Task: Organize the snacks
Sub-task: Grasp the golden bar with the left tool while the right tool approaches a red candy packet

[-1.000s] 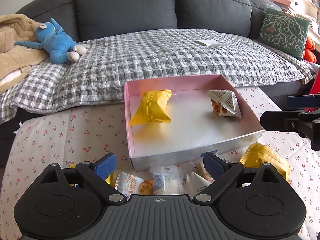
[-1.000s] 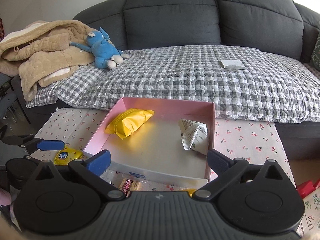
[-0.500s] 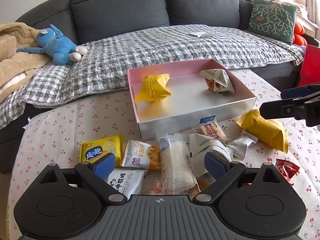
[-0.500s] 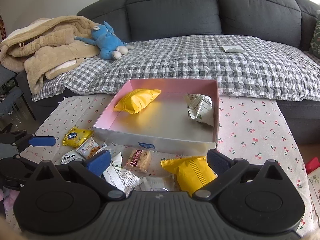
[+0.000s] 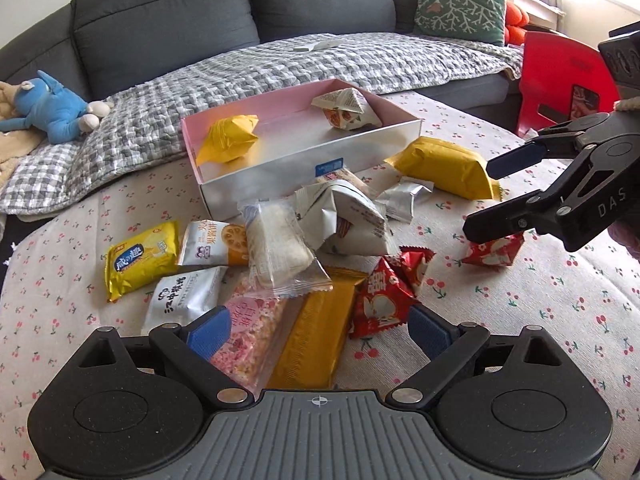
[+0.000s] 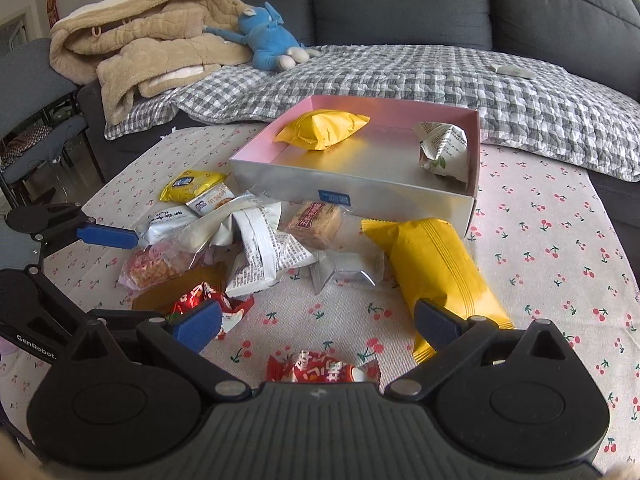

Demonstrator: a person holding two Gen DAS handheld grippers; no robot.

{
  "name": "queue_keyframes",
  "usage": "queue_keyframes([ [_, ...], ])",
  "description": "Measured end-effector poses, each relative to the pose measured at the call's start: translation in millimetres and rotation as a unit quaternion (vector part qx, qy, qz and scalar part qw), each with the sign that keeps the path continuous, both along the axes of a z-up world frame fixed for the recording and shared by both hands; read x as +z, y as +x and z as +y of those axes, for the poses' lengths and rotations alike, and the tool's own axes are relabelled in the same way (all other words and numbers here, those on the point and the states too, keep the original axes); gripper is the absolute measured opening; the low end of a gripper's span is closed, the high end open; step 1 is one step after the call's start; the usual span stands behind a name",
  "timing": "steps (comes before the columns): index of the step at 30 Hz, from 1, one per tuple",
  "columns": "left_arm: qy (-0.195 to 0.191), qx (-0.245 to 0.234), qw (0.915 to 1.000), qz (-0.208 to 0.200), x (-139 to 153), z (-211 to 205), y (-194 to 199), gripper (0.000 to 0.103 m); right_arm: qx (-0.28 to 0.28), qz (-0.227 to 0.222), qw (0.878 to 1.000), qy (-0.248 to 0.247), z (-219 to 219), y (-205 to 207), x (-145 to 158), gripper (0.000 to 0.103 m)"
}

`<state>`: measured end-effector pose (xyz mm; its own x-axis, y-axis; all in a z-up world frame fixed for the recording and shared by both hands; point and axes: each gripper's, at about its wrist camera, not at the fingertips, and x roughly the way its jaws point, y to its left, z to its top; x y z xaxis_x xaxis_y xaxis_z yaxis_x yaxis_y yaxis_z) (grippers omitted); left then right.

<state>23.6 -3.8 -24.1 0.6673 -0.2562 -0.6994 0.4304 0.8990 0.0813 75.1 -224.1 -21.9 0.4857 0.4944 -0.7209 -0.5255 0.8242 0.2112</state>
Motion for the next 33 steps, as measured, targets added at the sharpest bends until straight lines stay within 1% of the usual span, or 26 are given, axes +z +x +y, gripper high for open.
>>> queue_keyframes([
  [2,-0.008,-0.017,0.9998,0.007,-1.8,-1.2,-6.1,0.094,0.015,0.007,1.000,-0.004,2.6,-4.4,-3.8,0.103],
  [5,-0.017,-0.033,0.9991,0.022,-5.9,-1.7,-9.5,0.087,0.040,0.017,0.999,-0.016,8.5,-10.3,-10.0,0.103],
  [8,-0.011,-0.032,0.9986,0.040,-14.0,-0.5,-5.0,0.076,0.057,0.013,0.998,-0.037,14.7,-15.3,-15.8,0.103],
  [9,-0.010,-0.027,0.9985,0.047,-17.1,1.1,-1.5,0.069,0.059,0.015,0.997,-0.041,15.9,-16.4,-18.3,0.103],
  [14,-0.020,-0.011,0.9987,0.047,-20.5,8.0,8.1,0.067,0.057,0.018,0.997,-0.050,15.9,-16.7,-25.0,0.103],
  [20,-0.032,-0.009,0.9981,0.051,-21.9,10.9,16.4,0.068,0.044,0.011,0.998,-0.051,11.4,-16.7,-26.8,0.103],
  [21,-0.036,-0.009,0.9979,0.053,-21.9,11.3,17.5,0.066,0.043,0.011,0.998,-0.052,11.1,-15.8,-27.3,0.103],
  [23,-0.050,-0.010,0.9967,0.063,-22.0,13.1,19.5,0.058,0.042,0.010,0.998,-0.053,10.5,-15.7,-27.6,0.103],
  [24,-0.061,-0.013,0.9955,0.072,-21.8,14.2,20.5,0.051,0.042,0.010,0.998,-0.054,10.4,-15.8,-27.4,0.102],
  [25,-0.066,-0.014,0.9948,0.077,-21.4,14.6,20.8,0.046,0.042,0.011,0.998,-0.054,10.0,-15.5,-27.0,0.102],
  [30,-0.065,-0.019,0.9946,0.079,-20.0,10.5,18.1,0.037,0.043,0.011,0.997,-0.056,10.6,-15.3,-25.6,0.096],
  [33,-0.069,-0.013,0.9940,0.084,-19.4,10.1,18.2,0.034,0.046,0.009,0.997,-0.056,11.2,-14.9,-25.2,0.092],
])
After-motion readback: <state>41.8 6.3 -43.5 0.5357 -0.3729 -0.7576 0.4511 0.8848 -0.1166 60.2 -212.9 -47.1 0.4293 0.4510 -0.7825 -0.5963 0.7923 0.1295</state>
